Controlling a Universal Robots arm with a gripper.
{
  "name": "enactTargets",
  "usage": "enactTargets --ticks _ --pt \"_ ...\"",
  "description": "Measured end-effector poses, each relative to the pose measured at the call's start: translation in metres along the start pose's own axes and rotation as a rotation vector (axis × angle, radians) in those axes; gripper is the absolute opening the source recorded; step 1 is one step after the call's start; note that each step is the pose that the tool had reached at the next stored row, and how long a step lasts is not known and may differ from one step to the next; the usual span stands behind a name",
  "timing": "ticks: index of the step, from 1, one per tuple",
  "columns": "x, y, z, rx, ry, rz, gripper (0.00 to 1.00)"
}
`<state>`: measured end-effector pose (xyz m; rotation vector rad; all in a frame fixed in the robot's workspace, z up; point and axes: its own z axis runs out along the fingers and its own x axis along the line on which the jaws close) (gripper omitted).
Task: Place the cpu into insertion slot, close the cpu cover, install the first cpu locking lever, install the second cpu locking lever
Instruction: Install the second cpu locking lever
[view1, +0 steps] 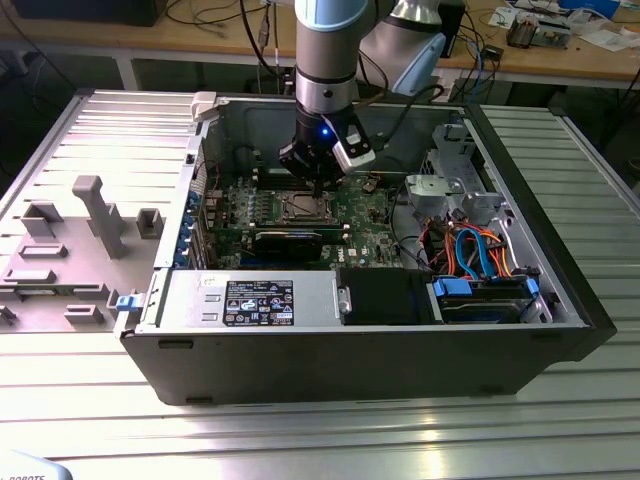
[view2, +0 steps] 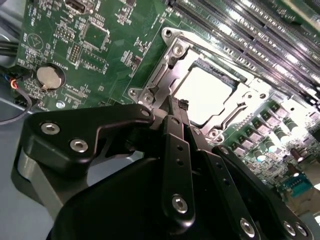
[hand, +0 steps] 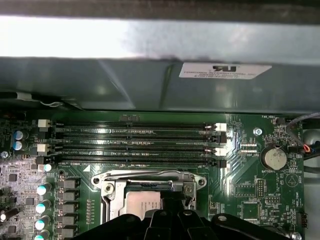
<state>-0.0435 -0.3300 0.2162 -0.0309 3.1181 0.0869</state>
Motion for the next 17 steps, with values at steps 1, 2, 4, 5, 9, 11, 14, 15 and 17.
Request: enactTargets --ticks 1,2,4,5,9,11,14,15,17 --pt "0.0 0.0 -0.0001 0.0001 0.0001 0.0 0.11" --pt "0.0 0.0 -0.0012 0.0003 0.0002 0.0 0.11" --pt "-0.0003 0.0005 -0.0097 0.0 0.0 0.0 0.11" --pt "-0.0003 0.0006 -0.0122 0.0001 0.0001 0.0 0.11" --pt "-0.0004 0.0007 -0.0153 -0.0003 -0.0001 0.0 0.11" --pt "-0.0004 -0.0011 -0.0155 0.0001 0.0001 0.0 0.11" --pt "-0.0002 -0.0054 -0.0158 0.0002 0.0001 0.0 0.11" --pt "-0.0002 -0.0064 -0.0158 0.0002 0.0001 0.0 0.11" --pt "-0.0002 -0.0102 -0.016 0.0009 0.0001 0.0 0.11"
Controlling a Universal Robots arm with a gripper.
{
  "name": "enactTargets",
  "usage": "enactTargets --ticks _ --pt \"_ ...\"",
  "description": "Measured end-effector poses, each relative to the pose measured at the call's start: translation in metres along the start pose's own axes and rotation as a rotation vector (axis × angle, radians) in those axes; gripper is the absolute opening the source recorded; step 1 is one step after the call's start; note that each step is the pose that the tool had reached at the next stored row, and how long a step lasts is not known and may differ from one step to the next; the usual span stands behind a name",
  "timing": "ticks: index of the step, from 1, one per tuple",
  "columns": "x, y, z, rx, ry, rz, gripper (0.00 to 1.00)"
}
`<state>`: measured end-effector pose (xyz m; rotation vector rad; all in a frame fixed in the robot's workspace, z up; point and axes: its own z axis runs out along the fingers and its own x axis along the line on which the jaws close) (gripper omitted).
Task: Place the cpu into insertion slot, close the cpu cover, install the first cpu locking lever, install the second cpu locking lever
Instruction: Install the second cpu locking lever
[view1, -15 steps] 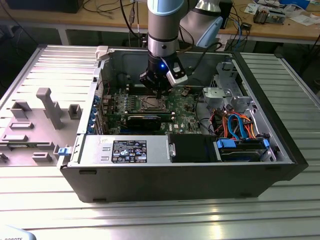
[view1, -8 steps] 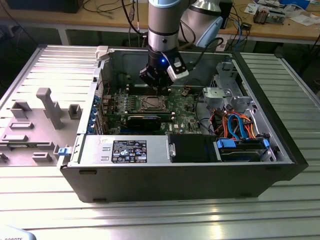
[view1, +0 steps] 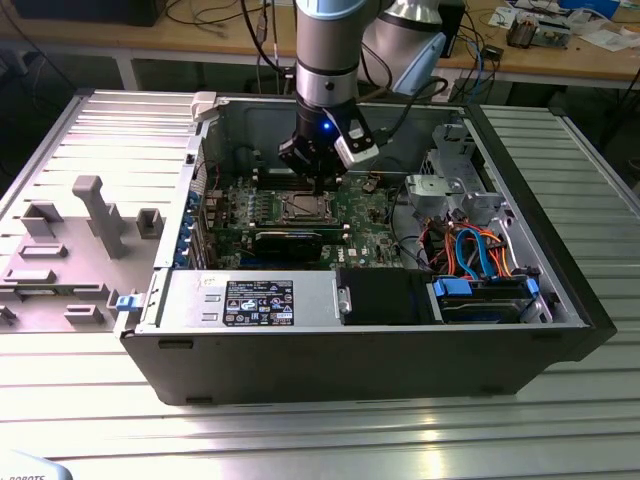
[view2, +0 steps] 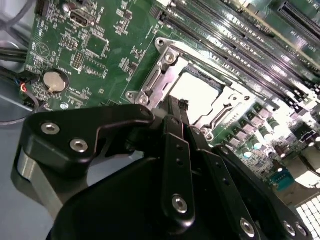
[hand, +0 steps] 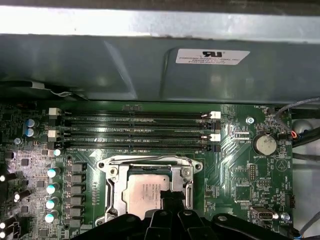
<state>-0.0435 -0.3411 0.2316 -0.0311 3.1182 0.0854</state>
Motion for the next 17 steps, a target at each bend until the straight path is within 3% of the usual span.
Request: enactTargets --ticks 7,11,17 --pt "0.0 -0.0003 -0.0008 0.0047 0.0005 0.0 0.11" --pt "-0.0002 0.0003 -0.0069 0.0076 0.0004 0.0 0.11" --pt "-0.0002 0.0 -0.009 0.0077 0.0008 0.0 0.11"
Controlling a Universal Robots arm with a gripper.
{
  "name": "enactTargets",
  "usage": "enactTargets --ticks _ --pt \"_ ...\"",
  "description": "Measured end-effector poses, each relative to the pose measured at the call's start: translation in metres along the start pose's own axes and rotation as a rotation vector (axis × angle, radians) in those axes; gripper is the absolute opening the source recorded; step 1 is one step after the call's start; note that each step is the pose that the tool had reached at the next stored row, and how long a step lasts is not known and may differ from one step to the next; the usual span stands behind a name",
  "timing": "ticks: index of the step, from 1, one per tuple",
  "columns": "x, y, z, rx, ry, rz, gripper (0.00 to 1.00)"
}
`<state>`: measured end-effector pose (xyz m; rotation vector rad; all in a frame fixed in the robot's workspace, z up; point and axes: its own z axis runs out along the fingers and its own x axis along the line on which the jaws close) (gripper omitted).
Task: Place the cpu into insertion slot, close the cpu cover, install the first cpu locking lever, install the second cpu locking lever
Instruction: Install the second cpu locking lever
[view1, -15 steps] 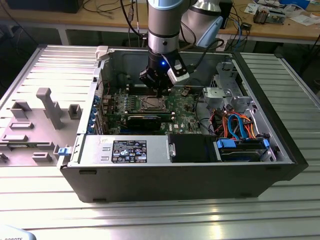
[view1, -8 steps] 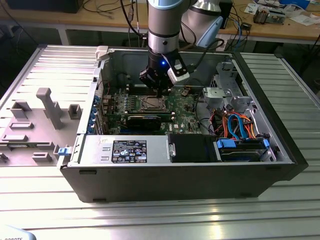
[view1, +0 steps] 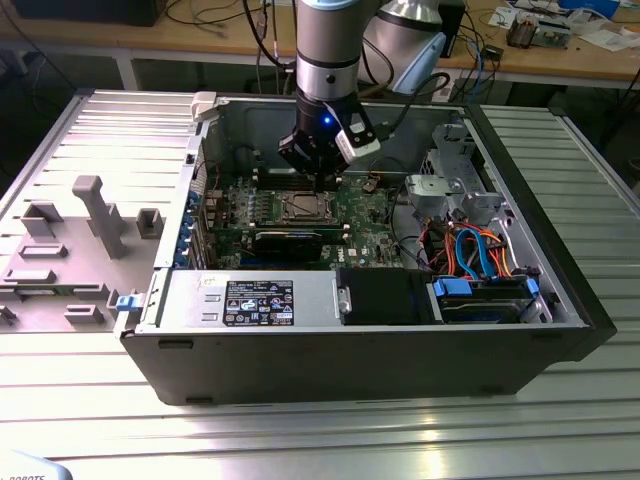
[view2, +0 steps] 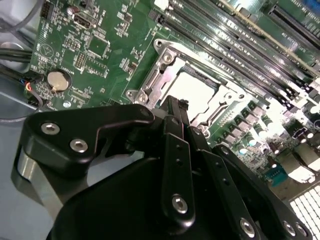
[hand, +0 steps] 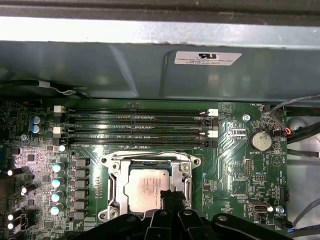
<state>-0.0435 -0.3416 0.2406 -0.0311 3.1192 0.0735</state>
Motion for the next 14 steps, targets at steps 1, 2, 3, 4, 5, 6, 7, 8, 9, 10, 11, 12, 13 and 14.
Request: enactTargets --ticks 1,2,3,4,5,6,7,8,9,10,11,12,13,14 --pt "0.0 0.0 0.0 0.0001 0.0001 0.0 0.11" --pt "0.0 -0.0001 -0.0001 0.0001 0.0001 0.0 0.11" --pt "0.0 -0.0001 -0.0001 0.0001 0.0001 0.0 0.11" --pt "0.0 -0.0001 -0.0001 0.0001 0.0001 0.0 0.11" --pt "0.0 -0.0001 -0.0001 0.0001 0.0 0.0 0.11" --pt "0.0 -0.0001 -0.0001 0.0001 0.0001 0.0 0.11" --pt "0.0 -0.0002 -0.0001 0.0001 0.0001 0.0 0.11" --pt "0.0 -0.0002 -0.0001 0.0001 0.0001 0.0 0.11" --pt "0.0 -0.0002 -0.0001 0.0001 0.0 0.0 0.11" --pt "0.0 -0.0002 -0.0001 0.0001 0.0001 0.0 0.11" --pt "0.0 -0.0002 -0.0001 0.0001 0.0 0.0 0.11" --pt "0.0 -0.0002 -0.0001 0.0001 0.0 0.0 0.11" --pt "0.0 -0.0002 -0.0001 0.0001 0.0 0.0 0.11" --pt "0.0 -0.0006 -0.0001 0.0001 0.0001 0.0 0.11"
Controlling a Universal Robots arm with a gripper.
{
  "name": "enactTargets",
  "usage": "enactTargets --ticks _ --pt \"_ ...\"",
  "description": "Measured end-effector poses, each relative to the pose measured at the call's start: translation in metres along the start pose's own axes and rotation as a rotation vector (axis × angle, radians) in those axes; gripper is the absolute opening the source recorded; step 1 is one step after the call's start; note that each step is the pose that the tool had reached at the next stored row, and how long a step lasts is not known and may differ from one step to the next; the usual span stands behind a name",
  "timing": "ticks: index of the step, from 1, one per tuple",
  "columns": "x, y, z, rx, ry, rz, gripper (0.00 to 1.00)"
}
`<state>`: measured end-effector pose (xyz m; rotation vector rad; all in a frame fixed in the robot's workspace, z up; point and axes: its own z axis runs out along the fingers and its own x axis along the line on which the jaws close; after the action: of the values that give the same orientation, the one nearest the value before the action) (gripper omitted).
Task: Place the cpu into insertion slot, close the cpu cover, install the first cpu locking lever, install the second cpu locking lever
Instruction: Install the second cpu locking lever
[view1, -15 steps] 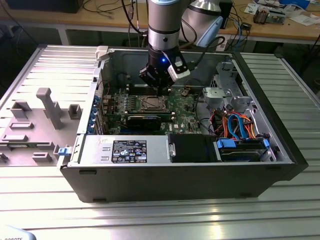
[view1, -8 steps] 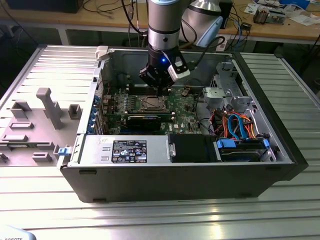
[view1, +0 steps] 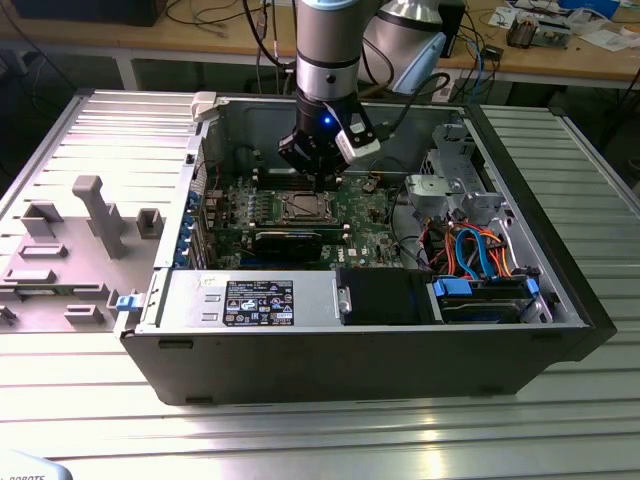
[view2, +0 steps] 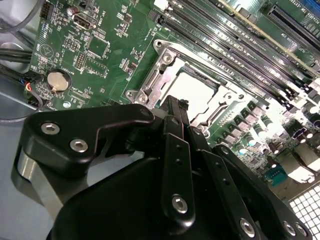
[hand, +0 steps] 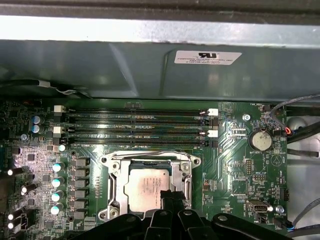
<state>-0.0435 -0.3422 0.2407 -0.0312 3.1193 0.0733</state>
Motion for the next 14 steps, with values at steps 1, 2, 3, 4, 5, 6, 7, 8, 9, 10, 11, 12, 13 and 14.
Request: enactTargets --ticks 1,2,3,4,5,6,7,8,9,10,11,12,13,14 --pt "0.0 -0.0012 0.0 0.0005 -0.0001 0.0 0.11" --pt "0.0001 -0.0053 -0.0001 0.0007 0.0 0.0 0.11" --pt "0.0002 -0.0097 -0.0001 0.0007 -0.0001 0.0 0.11" --pt "0.0003 -0.014 -0.0003 0.0008 0.0 0.0 0.11" --pt "0.0003 -0.0168 -0.0004 0.0009 0.0 0.0 0.11" --pt "0.0004 -0.0198 -0.0006 0.0009 0.0 0.0 0.11" --pt "0.0004 -0.0224 -0.0007 0.0008 0.0 0.0 0.11" --pt "0.0004 -0.0238 -0.0007 0.0009 -0.0001 0.0 0.11" --pt "0.0005 -0.0252 -0.0008 0.0016 0.0 0.0 0.11" --pt "0.0006 -0.0254 -0.0009 0.0018 0.0 0.0 0.11" --pt "0.0008 -0.0254 -0.0009 0.0018 0.0 0.0 0.11" --pt "0.0019 -0.0254 -0.0009 0.0019 0.0 0.0 0.11" --pt "0.0025 -0.0261 -0.001 0.0019 0.0001 0.0 0.11" --pt "0.0029 -0.0265 -0.001 0.0019 0.0 0.0 0.11"
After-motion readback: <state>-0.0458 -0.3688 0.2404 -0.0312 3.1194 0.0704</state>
